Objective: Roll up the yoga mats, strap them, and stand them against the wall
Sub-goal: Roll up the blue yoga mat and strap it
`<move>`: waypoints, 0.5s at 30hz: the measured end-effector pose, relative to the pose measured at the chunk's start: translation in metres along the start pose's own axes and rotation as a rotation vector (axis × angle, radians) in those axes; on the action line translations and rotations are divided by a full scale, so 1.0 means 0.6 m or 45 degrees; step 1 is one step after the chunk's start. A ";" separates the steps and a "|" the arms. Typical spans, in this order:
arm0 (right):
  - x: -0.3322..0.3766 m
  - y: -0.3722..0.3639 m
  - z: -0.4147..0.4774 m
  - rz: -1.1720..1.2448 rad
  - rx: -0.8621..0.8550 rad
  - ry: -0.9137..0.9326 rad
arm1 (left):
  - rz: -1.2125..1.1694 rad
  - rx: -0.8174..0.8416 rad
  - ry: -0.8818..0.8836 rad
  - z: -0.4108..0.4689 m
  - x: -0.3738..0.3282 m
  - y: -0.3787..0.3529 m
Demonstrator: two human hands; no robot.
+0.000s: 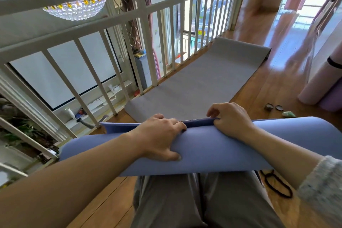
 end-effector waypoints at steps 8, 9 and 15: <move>0.004 0.005 -0.005 -0.033 0.374 0.027 | 0.024 0.021 -0.054 0.017 0.008 -0.010; 0.005 0.006 -0.009 -0.056 0.408 0.050 | 0.006 0.047 -0.037 0.021 0.011 -0.010; 0.010 0.016 -0.045 -0.333 0.501 0.340 | -0.102 0.155 0.036 0.039 0.017 -0.006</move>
Point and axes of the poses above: each hand's wrist, its own z-axis towards the middle knuckle, its own y-axis out of the back of the hand, x = y × z, the point moved 4 cm from there along z, towards the middle knuckle, and after that the axes turned 8 degrees about -x, right-handed, at the moved point
